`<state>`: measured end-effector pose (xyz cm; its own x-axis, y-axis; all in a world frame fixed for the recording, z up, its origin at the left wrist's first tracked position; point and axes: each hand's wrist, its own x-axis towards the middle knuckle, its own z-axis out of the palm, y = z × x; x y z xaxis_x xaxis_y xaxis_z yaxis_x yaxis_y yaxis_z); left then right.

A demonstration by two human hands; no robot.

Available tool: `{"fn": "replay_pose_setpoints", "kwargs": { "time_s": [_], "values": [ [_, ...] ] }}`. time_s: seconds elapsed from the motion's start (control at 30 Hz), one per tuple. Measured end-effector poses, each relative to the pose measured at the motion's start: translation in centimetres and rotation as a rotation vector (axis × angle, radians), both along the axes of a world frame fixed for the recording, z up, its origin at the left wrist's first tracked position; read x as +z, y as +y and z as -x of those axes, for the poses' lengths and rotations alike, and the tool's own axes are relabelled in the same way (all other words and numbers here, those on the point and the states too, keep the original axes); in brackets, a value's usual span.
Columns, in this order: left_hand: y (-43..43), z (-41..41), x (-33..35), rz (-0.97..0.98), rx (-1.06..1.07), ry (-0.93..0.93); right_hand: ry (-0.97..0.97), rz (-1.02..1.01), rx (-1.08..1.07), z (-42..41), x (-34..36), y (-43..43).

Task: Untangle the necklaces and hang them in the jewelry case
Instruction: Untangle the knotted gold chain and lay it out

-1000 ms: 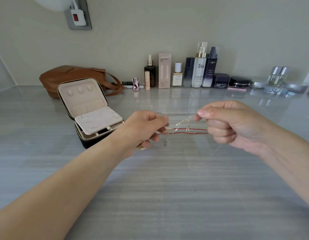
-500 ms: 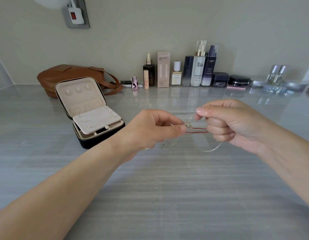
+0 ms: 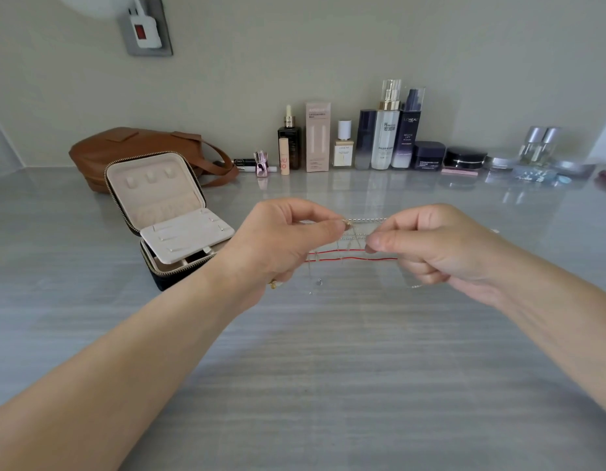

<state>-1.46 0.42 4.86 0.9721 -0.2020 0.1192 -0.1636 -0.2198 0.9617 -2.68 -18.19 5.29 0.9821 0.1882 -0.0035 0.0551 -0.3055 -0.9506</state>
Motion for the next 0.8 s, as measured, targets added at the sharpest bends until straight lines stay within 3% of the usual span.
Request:
{"fn": "replay_pose_setpoints", "kwargs": {
  "time_s": [0.33,0.8],
  "values": [
    [-0.41,0.47,0.28,-0.075,0.031,-0.122,-0.022,-0.015,0.008,0.28,0.23,0.26],
    [-0.76,0.86,0.27,-0.201,0.017,-0.031,-0.036,-0.016,0.034,0.24,-0.05,0.27]
  ]
}}
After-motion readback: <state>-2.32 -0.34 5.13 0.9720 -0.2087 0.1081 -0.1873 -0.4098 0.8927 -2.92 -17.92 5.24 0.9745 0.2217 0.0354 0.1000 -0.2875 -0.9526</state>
